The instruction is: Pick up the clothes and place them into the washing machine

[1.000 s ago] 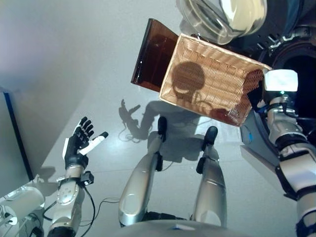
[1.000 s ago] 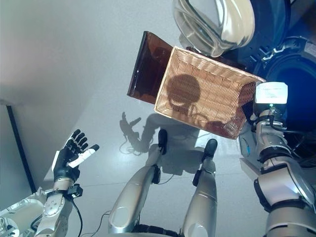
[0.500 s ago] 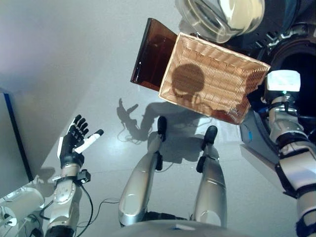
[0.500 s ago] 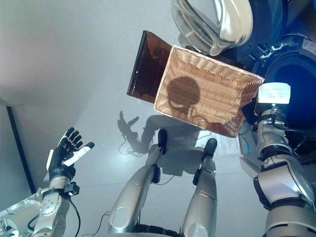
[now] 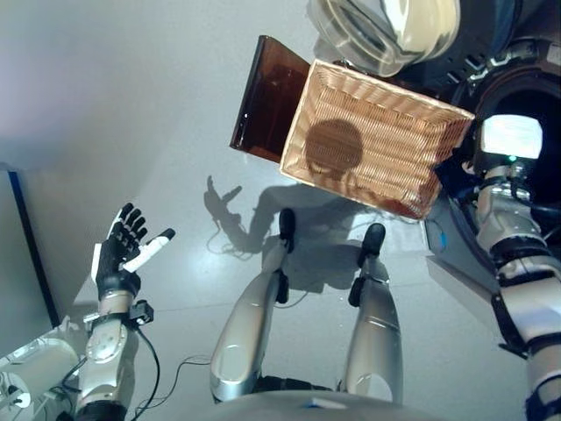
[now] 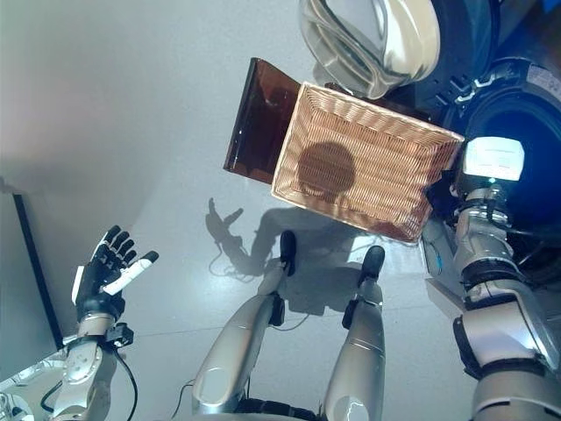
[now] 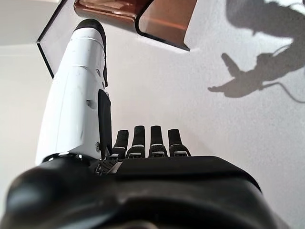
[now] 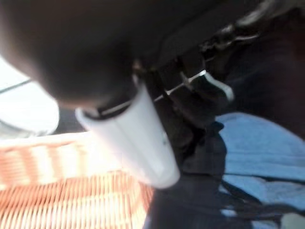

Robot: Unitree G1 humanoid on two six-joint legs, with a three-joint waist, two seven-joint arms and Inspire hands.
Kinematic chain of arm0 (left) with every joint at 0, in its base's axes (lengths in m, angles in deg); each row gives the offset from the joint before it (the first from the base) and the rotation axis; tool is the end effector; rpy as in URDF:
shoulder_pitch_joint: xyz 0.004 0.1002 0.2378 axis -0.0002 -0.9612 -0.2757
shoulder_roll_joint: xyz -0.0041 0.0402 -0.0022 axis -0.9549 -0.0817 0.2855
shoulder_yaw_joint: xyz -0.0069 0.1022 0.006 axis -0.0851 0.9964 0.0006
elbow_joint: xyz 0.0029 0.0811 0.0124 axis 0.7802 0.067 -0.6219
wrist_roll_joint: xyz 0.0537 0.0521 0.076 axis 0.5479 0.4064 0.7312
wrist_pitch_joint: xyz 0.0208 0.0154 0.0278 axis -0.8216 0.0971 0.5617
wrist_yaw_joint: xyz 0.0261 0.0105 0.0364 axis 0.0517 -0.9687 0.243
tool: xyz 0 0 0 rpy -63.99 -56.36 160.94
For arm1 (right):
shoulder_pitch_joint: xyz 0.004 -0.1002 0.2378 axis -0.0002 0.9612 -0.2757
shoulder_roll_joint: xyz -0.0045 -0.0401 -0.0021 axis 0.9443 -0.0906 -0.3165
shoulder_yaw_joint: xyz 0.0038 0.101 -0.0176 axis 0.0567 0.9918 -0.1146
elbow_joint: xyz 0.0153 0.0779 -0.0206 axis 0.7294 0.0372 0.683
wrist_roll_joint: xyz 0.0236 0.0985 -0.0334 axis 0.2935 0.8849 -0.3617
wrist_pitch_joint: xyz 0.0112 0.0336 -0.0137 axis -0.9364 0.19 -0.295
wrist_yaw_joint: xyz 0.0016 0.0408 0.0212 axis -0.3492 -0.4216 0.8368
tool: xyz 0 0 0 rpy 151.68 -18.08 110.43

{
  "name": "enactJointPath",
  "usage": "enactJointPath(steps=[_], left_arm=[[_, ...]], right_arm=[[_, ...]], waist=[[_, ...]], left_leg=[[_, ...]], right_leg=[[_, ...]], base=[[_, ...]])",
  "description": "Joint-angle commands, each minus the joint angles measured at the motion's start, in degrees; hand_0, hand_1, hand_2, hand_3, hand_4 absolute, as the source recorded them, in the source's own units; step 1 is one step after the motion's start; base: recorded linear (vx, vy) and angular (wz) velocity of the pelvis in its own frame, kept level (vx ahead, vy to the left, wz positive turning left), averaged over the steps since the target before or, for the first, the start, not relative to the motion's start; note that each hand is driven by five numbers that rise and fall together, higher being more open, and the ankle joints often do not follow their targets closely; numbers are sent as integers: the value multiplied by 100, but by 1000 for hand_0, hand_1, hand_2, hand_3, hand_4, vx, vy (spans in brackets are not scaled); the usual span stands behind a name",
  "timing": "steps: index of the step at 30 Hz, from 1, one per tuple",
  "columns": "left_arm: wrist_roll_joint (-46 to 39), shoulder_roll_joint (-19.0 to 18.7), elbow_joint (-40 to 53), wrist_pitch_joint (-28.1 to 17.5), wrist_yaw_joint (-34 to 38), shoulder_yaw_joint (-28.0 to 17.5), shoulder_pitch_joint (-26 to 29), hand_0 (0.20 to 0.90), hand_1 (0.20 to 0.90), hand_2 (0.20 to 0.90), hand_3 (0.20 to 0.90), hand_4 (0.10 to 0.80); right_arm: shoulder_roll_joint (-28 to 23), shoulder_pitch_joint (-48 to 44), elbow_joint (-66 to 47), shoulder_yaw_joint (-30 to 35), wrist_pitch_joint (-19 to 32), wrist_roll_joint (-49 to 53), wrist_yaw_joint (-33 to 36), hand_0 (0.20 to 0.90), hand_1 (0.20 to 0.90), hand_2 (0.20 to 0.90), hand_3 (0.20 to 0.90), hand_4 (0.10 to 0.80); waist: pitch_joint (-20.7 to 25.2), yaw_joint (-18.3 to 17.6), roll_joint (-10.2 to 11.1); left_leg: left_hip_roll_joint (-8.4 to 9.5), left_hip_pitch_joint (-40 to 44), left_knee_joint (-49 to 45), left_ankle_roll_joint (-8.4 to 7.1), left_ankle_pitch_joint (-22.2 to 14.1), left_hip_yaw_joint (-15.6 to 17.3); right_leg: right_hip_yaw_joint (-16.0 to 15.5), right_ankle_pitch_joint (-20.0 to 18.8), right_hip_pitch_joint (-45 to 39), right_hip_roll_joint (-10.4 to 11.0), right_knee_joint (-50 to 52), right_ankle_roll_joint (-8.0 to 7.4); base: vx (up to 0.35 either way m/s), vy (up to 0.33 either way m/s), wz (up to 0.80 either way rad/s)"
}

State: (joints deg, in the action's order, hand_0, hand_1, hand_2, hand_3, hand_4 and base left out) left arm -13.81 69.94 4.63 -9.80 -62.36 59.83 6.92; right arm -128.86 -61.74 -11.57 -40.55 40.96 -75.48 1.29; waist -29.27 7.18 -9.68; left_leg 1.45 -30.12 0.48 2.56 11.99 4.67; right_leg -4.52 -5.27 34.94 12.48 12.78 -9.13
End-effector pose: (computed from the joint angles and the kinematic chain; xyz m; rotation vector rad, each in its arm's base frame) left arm 0.1508 0.2664 0.0016 -0.0314 0.0268 0.3753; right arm 0.3000 -0.3396 0.1291 -1.6675 0.2109 -0.6314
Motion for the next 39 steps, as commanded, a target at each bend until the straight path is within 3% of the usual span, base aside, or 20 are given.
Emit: enactJointPath(steps=[1,3,5,6,7,9,16,22,30,32,36,37,39], left_arm=[[39,-183,155,-338,281,-470,-346,900,900,900,900,800],[24,-184,161,-365,315,-432,-357,900,900,900,900,800],[89,-185,58,-383,412,-315,-344,900,900,900,900,800],[83,-206,22,-392,429,-253,-338,900,900,900,900,800],[84,-213,21,-392,431,-247,-337,900,900,900,900,800],[66,-212,22,-396,475,-162,-330,900,900,900,900,800],[-25,-206,161,-391,585,108,-344,900,900,900,900,800],[-207,-158,191,-300,585,348,-365,900,900,900,900,800],[-558,-92,177,-216,519,586,-450,900,900,900,900,800],[-611,-79,187,-231,550,606,-495,900,900,900,900,800],[-595,-121,147,-309,564,635,-472,900,900,900,900,800],[-599,-103,153,-349,555,628,-467,900,900,900,900,800],[-560,-86,204,-410,547,623,-445,900,900,900,900,800]], right_arm=[[-648,237,-281,304,-318,545,678,200,200,200,200,300],[-467,475,-353,879,-79,1345,989,200,200,200,200,300],[-96,526,-165,1669,553,2961,1492,200,200,200,200,300],[4,470,63,1880,944,3749,1677,200,200,200,200,300],[1,474,79,1882,964,3763,1681,200,200,200,200,300],[145,380,305,2183,1420,4738,1706,200,200,200,200,300],[251,81,708,2869,2577,7345,1286,200,200,200,200,300],[176,-275,846,3291,3198,9118,833,200,200,200,200,300],[-296,-788,279,3413,3752,9998,795,200,200,200,200,300],[-343,-821,9,3369,3877,9882,921,200,200,200,200,300],[-498,-658,-160,3095,3634,9196,1043,200,200,200,200,300],[-472,-565,-252,3027,3561,8978,1042,524,524,524,524,531],[-446,-323,-264,2837,3321,8470,957,900,900,900,900,800]], waist=[[445,-103,-152],[472,-106,-175],[512,-125,-208],[544,-140,-232],[544,-132,-228],[568,-127,-257],[615,-152,-438],[643,-162,-591],[725,-221,-652],[736,-229,-627],[723,-252,-549],[709,-257,-535],[661,-276,-496]], left_leg=[[27,-409,15,-541,-98,-215],[32,-382,9,-534,-114,-215],[25,-341,13,-532,-129,-208],[21,-308,17,-530,-134,-184],[21,-304,18,-530,-136,-182],[17,-291,26,-527,-118,-167],[44,-153,51,-520,-150,-147],[54,-56,82,-518,-161,-132],[56,103,112,-536,-194,-162],[46,105,103,-541,-192,-161],[50,111,68,-548,-235,-170],[40,76,55,-545,-213,-162],[43,78,13,-541,-249,-159]], right_leg=[[-71,-147,461,-251,-89,413],[-47,-108,461,-248,-21,420],[-21,-60,446,-254,20,430],[-10,-27,436,-257,49,432],[-7,-22,435,-256,54,432],[21,-10,436,-269,62,436],[126,194,459,-254,326,451],[173,353,509,-225,558,472],[228,566,557,-228,926,502],[217,577,570,-241,956,509],[195,668,581,-244,1061,510],[193,630,615,-263,1056,519],[196,653,624,-263,1099,519]], base=[[34,-9,-1],[17,-1,-1],[42,-13,-4],[39,-15,-3],[34,-17,-3],[13,-16,-5],[22,-4,-5],[19,-7,-2],[36,-14,2],[22,-15,1],[7,-38,2],[-10,-31,-2],[-8,-17,-1]])
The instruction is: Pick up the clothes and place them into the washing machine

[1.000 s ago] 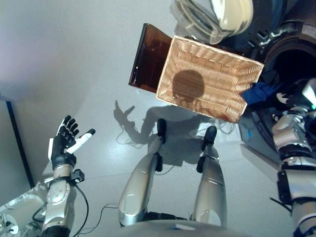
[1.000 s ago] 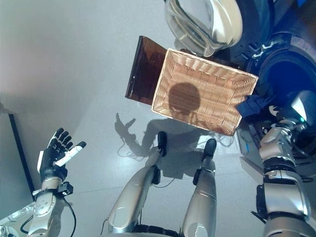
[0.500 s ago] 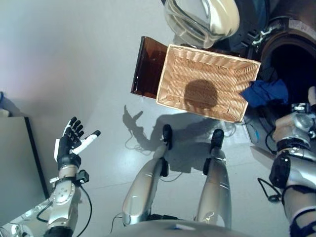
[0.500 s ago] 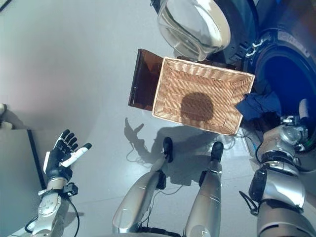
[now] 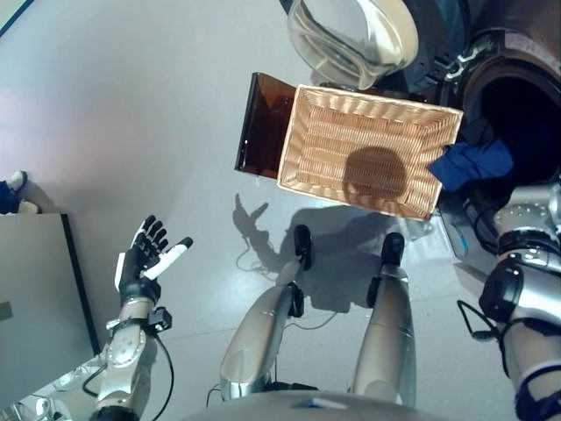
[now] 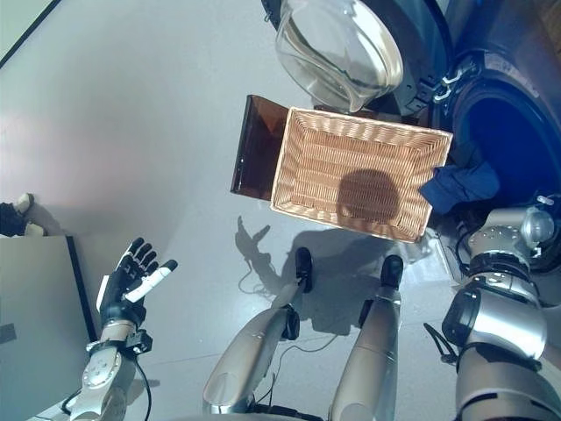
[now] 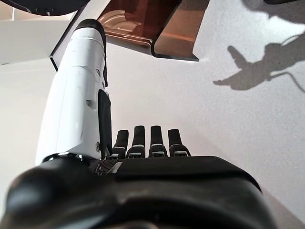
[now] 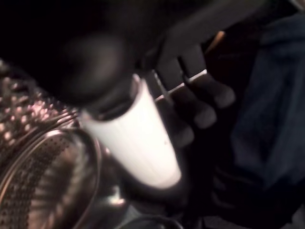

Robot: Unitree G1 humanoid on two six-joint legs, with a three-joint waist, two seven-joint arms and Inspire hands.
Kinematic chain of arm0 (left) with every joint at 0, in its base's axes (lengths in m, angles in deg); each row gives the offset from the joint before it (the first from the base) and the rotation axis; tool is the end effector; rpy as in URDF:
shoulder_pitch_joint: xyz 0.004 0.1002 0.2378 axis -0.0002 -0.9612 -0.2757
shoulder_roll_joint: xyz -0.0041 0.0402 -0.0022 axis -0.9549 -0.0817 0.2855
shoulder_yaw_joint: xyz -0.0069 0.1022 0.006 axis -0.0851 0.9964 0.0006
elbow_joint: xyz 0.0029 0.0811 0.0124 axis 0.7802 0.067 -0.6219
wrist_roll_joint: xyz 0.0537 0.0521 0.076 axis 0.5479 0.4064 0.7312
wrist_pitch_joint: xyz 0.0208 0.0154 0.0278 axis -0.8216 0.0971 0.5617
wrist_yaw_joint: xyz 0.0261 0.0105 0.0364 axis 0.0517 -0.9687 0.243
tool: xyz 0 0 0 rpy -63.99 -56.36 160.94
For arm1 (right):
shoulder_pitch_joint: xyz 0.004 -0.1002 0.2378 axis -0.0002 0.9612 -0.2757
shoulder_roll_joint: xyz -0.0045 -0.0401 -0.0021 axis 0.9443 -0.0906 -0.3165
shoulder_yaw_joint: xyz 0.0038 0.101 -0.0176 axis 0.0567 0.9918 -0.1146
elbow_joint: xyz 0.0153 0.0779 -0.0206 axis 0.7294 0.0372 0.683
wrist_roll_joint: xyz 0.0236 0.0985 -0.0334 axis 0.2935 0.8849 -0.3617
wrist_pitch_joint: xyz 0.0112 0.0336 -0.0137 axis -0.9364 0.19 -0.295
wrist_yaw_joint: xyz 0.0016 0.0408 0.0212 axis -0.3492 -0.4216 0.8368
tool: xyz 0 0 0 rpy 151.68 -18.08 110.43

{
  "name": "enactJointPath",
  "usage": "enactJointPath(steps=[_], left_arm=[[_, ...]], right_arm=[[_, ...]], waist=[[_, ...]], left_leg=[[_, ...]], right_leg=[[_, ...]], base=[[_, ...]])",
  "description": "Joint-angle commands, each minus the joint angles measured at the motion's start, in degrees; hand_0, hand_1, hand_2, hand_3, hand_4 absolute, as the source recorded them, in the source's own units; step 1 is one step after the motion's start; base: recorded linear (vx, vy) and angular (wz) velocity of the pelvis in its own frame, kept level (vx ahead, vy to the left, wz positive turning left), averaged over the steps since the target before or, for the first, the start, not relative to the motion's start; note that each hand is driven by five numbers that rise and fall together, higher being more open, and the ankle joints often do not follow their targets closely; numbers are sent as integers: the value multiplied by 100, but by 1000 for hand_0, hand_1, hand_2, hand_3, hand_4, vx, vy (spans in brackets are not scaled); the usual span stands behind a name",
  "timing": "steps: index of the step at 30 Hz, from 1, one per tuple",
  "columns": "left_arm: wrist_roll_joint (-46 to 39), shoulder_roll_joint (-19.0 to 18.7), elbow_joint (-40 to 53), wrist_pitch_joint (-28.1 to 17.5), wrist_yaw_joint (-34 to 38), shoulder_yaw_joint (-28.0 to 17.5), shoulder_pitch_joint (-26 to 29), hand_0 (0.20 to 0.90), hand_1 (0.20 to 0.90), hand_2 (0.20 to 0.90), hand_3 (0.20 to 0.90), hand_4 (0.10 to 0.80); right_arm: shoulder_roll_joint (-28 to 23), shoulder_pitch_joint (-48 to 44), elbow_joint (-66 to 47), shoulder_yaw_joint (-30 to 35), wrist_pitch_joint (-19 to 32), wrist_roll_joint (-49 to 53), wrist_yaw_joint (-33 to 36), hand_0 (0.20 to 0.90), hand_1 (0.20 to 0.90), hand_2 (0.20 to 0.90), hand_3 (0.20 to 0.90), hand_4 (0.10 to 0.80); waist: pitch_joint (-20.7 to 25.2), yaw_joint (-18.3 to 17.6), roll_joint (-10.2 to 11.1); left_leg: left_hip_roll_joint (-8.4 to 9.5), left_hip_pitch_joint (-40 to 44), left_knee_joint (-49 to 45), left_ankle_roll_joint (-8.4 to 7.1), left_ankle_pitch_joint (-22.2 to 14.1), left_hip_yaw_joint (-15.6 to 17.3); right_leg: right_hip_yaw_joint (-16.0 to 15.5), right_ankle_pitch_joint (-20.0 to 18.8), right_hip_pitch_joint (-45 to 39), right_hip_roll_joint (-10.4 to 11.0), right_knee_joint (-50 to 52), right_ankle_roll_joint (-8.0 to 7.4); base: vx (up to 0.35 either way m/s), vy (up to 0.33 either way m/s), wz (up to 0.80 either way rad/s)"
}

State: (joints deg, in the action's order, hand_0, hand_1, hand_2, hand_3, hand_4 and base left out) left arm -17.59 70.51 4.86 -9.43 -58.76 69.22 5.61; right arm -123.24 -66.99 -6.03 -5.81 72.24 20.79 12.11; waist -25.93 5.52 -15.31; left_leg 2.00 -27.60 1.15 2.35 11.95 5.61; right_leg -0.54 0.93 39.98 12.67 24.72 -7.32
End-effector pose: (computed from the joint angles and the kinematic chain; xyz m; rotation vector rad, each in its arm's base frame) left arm 0.1476 0.2359 -0.0134 -0.1139 0.1138 0.3192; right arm 0.2942 -0.3603 0.1616 0.7006 -0.3172 -1.2694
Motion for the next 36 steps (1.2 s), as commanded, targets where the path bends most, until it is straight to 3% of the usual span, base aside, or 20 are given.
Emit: enactJointPath(steps=[1,6,14,23,36], left_arm=[[-181,-139,181,-448,187,-318,-311,900,900,900,900,800],[-97,-90,213,-523,140,-440,-319,900,900,900,900,800],[-93,5,182,-465,-19,-711,-375,900,900,900,900,800],[-89,9,179,-441,-20,-745,-255,900,900,900,900,800],[-66,187,96,-452,-39,-712,-106,900,900,900,900,800]], right_arm=[[-1004,197,-829,-637,187,-1171,-112,900,900,900,900,800],[-650,904,-1149,-775,-51,-1983,-193,900,900,900,900,800],[707,2200,-1681,-1112,-107,-1948,-1084,900,900,900,900,800],[1356,2150,-1068,-1139,-65,-1293,-1471,900,900,900,900,800],[1877,2414,-599,-1258,-73,-915,-1952,900,900,900,900,800]], waist=[[341,-98,60],[258,-163,131],[252,-204,275],[283,-161,257],[306,-152,275]], left_leg=[[-25,-213,-59,-517,-217,-247],[-26,-275,-151,-519,-246,-244],[-25,-398,-224,-523,-238,-229],[-27,-418,-169,-523,-209,-248],[-34,-382,-154,-535,-212,-235]], right_leg=[[-201,-18,149,-297,-117,347],[-209,5,174,-299,-84,350],[-228,-49,241,-335,-84,383],[-229,-60,259,-328,-110,393],[-234,-70,198,-338,-177,391]], base=[[-33,-23,-1],[0,0,0],[0,1,0],[-1,4,1],[0,0,0]])
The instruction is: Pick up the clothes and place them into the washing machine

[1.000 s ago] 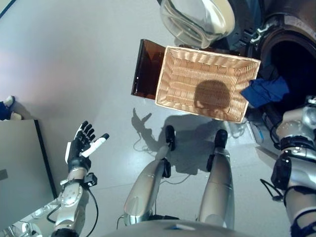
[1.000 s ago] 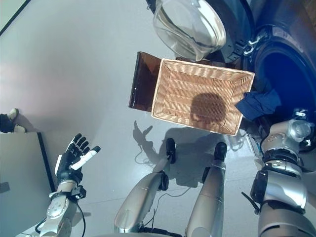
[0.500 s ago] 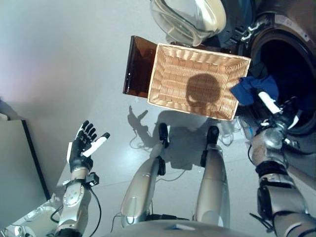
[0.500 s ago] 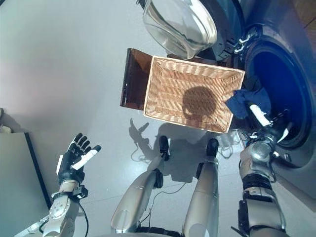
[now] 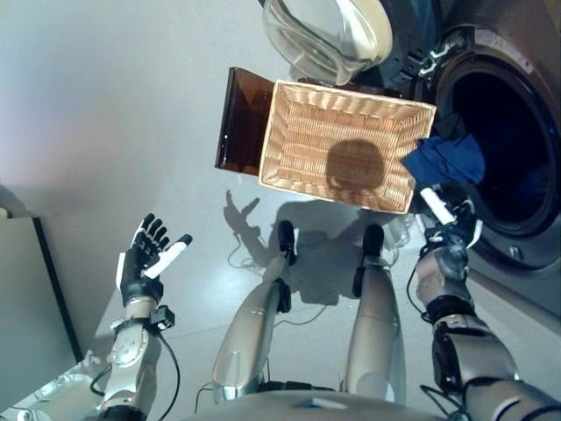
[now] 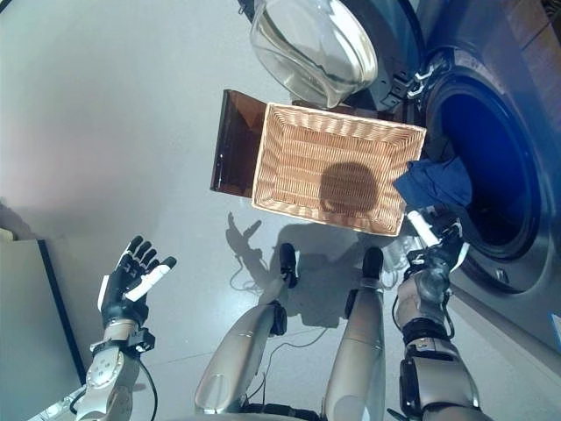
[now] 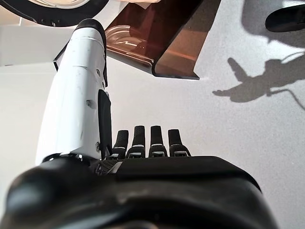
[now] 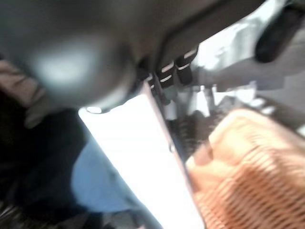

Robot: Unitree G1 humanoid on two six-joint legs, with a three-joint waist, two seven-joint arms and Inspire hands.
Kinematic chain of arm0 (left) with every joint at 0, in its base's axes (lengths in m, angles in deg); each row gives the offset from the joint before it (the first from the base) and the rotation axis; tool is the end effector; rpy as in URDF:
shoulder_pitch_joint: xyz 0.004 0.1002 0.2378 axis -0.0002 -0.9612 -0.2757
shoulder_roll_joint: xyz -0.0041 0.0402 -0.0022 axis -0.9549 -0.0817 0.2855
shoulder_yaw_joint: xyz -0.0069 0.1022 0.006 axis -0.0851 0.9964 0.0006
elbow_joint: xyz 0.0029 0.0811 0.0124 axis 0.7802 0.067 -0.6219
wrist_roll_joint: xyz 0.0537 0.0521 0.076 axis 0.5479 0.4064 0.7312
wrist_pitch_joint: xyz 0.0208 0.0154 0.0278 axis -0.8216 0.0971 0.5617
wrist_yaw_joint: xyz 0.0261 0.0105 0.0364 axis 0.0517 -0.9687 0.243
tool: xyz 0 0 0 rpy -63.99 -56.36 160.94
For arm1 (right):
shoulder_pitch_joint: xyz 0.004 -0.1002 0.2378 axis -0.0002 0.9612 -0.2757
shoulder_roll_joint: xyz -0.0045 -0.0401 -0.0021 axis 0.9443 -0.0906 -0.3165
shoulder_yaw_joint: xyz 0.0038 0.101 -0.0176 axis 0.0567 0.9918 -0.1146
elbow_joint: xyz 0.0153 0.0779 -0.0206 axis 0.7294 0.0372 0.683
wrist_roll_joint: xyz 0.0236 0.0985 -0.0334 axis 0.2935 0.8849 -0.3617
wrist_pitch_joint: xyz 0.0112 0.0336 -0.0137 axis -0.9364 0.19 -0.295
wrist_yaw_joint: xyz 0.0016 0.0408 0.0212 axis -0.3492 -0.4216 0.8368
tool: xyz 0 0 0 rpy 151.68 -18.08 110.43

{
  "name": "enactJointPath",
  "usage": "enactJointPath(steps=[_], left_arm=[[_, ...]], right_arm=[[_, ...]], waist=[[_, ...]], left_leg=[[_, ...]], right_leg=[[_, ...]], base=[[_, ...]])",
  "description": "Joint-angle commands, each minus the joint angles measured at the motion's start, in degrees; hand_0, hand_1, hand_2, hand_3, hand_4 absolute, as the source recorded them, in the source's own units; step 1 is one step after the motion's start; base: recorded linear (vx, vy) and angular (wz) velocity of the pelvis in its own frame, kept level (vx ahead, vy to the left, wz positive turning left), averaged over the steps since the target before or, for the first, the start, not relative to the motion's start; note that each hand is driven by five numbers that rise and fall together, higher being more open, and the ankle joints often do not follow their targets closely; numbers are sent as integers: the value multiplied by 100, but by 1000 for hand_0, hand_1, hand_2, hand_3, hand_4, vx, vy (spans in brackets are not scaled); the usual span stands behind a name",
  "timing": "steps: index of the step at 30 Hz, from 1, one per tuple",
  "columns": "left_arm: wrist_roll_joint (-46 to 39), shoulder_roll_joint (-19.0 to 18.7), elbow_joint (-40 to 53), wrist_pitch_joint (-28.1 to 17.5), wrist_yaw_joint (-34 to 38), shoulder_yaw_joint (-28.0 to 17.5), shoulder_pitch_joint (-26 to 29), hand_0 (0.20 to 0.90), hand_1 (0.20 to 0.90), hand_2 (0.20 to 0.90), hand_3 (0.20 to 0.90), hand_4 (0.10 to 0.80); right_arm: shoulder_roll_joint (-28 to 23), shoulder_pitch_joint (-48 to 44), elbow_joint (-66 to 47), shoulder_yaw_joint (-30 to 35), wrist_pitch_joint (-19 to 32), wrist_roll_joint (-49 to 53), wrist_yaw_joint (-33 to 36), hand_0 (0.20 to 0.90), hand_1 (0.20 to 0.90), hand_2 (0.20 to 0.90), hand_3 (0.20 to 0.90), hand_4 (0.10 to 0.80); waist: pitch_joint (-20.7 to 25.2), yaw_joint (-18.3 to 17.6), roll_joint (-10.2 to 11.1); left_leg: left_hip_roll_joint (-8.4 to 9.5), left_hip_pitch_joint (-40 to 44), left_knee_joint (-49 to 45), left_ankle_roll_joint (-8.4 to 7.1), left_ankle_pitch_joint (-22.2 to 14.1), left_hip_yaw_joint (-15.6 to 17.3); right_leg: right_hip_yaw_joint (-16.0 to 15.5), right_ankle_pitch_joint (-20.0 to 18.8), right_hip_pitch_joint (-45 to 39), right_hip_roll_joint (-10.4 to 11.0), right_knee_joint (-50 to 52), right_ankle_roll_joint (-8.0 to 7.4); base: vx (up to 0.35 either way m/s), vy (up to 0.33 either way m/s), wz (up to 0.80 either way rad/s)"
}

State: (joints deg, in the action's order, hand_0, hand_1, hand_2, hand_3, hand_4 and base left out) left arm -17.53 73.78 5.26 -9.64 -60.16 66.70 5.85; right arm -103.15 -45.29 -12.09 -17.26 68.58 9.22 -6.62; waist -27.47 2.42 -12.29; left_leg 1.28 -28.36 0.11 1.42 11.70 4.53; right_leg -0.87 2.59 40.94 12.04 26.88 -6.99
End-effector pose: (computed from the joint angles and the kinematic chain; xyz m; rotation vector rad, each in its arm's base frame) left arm 0.1487 0.2314 -0.0137 -0.1675 0.0866 0.3394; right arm 0.2613 -0.2650 0.0087 0.3723 0.1617 -0.7472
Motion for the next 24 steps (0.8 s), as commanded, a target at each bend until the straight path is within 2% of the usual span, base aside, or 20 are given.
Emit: enactJointPath(steps=[1,10,24], left_arm=[[-74,-143,69,-432,98,-458,-124,900,900,900,900,800],[-128,-118,44,-425,47,-382,-90,900,900,900,900,800],[-260,-199,102,-472,-61,-241,-109,900,900,900,900,800]], right_arm=[[-110,231,80,-106,284,282,-106,900,900,900,900,800],[-16,47,517,111,339,979,-406,900,900,900,900,800],[-398,-879,832,609,475,2168,-686,900,900,900,900,800]], waist=[[457,169,-42],[416,215,-128],[436,474,-436]], left_leg=[[36,-310,-47,-443,-184,-136],[35,-303,-29,-440,-179,-128],[98,-402,96,-468,-96,-193]], right_leg=[[-201,-240,99,-276,-405,356],[-195,-230,95,-271,-398,354],[-182,-135,302,-182,-248,313]], base=[[0,0,0],[0,0,0],[1,5,4]])
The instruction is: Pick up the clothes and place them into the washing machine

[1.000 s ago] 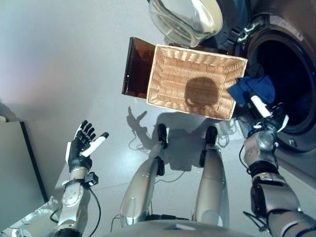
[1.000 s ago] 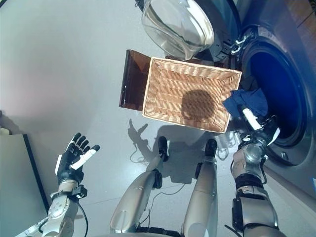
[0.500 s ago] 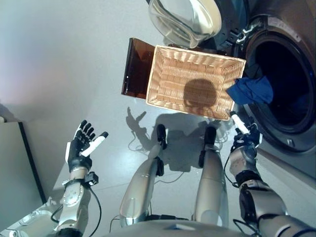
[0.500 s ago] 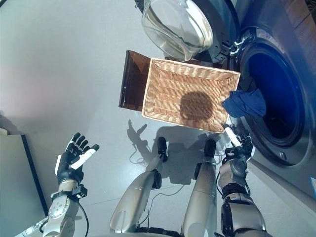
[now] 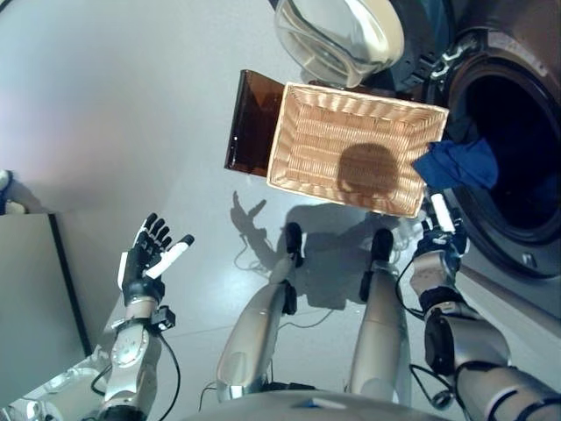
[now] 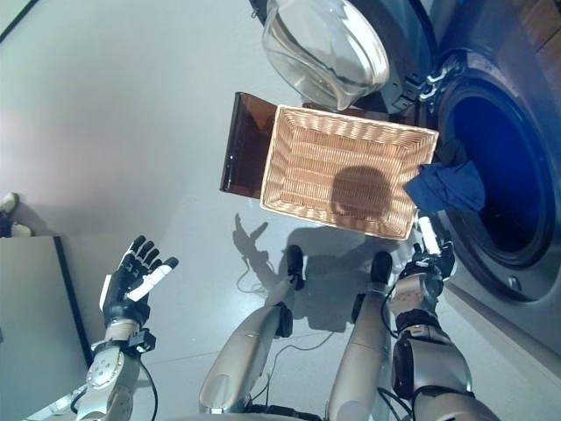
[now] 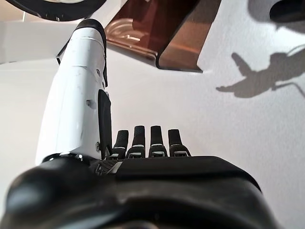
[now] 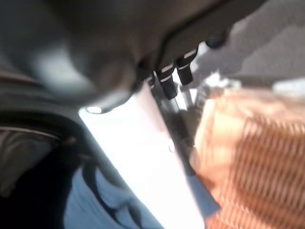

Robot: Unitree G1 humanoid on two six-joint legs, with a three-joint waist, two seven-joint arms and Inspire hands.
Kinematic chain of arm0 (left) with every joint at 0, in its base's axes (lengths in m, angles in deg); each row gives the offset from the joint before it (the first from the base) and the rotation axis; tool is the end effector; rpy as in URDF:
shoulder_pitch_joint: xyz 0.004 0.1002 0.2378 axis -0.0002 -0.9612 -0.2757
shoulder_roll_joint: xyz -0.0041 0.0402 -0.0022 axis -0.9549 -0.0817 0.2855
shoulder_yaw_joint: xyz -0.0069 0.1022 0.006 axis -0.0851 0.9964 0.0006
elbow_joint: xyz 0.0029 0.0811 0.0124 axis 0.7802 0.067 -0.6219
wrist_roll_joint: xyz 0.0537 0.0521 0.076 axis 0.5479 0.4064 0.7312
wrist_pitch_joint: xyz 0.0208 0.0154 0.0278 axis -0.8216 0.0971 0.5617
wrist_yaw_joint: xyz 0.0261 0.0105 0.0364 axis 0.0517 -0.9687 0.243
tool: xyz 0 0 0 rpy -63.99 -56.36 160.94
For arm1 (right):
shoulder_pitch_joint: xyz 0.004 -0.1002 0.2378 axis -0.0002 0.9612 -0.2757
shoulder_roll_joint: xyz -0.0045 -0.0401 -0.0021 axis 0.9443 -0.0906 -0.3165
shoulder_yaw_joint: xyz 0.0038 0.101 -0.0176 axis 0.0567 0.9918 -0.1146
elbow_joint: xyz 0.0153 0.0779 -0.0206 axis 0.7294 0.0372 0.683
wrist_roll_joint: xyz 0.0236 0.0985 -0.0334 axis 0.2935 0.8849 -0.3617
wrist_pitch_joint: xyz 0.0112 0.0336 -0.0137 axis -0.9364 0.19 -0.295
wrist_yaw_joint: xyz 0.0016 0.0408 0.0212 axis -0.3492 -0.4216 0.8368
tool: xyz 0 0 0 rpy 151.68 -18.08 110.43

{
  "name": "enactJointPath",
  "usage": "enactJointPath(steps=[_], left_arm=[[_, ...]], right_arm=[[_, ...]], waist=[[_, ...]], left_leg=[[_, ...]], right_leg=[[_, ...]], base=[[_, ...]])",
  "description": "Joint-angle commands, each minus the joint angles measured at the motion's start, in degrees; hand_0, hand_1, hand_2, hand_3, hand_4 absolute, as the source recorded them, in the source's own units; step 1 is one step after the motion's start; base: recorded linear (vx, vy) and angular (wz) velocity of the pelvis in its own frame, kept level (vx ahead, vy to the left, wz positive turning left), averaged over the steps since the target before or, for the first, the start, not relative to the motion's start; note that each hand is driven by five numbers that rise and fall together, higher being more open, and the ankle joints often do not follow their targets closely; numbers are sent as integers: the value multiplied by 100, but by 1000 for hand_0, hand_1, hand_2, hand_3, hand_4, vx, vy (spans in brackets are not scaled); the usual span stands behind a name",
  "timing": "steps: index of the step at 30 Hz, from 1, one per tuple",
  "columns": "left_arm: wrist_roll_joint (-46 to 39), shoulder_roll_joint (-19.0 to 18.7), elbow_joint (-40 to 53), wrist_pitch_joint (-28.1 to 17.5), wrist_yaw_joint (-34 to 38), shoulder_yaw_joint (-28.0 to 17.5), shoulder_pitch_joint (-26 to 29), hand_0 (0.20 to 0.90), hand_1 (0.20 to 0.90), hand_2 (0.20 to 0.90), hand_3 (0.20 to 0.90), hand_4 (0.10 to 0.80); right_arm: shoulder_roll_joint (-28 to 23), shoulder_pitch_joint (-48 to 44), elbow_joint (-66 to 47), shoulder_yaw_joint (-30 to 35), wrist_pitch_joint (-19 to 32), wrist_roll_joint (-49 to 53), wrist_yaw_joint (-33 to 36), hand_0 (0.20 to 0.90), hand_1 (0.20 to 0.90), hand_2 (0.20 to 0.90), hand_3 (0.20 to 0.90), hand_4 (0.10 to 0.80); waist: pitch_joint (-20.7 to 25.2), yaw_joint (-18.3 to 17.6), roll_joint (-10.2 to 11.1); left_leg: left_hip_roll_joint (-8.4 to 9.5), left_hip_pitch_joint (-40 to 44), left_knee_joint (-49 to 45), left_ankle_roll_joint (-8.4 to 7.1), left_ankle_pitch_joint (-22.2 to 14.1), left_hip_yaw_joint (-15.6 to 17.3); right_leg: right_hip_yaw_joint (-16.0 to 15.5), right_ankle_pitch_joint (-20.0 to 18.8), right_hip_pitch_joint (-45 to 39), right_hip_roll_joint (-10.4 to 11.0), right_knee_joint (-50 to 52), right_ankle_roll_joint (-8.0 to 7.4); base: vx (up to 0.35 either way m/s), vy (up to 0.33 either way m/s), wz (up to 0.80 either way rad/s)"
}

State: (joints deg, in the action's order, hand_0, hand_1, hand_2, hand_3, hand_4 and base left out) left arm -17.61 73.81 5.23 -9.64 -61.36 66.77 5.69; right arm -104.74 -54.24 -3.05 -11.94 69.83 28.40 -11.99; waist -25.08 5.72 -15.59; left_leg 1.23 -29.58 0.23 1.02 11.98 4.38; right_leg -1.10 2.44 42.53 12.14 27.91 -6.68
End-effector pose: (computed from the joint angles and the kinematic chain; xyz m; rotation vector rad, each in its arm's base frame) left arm 0.1479 0.2312 -0.0142 -0.1698 0.0883 0.3191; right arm 0.2804 -0.2772 0.0272 0.7675 0.0637 -0.8389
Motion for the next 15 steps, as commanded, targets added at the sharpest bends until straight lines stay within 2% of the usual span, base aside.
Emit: enactJointPath(steps=[1,15], left_arm=[[-268,-210,109,-466,43,-248,-87,900,900,900,900,800],[-287,-292,108,-461,-56,-218,-57,900,900,900,900,800]], right_arm=[[-270,-28,-77,95,338,320,-189,900,900,900,900,800],[-821,-504,-106,244,359,680,-370,900,900,900,900,800]], waist=[[202,163,-118],[261,315,-213]], left_leg=[[108,-284,94,-427,-119,-189],[166,-402,227,-450,-41,-283]], right_leg=[[-163,-108,157,-190,-334,281],[-155,18,390,-128,-112,264]], base=[[6,2,6],[8,-1,5]])
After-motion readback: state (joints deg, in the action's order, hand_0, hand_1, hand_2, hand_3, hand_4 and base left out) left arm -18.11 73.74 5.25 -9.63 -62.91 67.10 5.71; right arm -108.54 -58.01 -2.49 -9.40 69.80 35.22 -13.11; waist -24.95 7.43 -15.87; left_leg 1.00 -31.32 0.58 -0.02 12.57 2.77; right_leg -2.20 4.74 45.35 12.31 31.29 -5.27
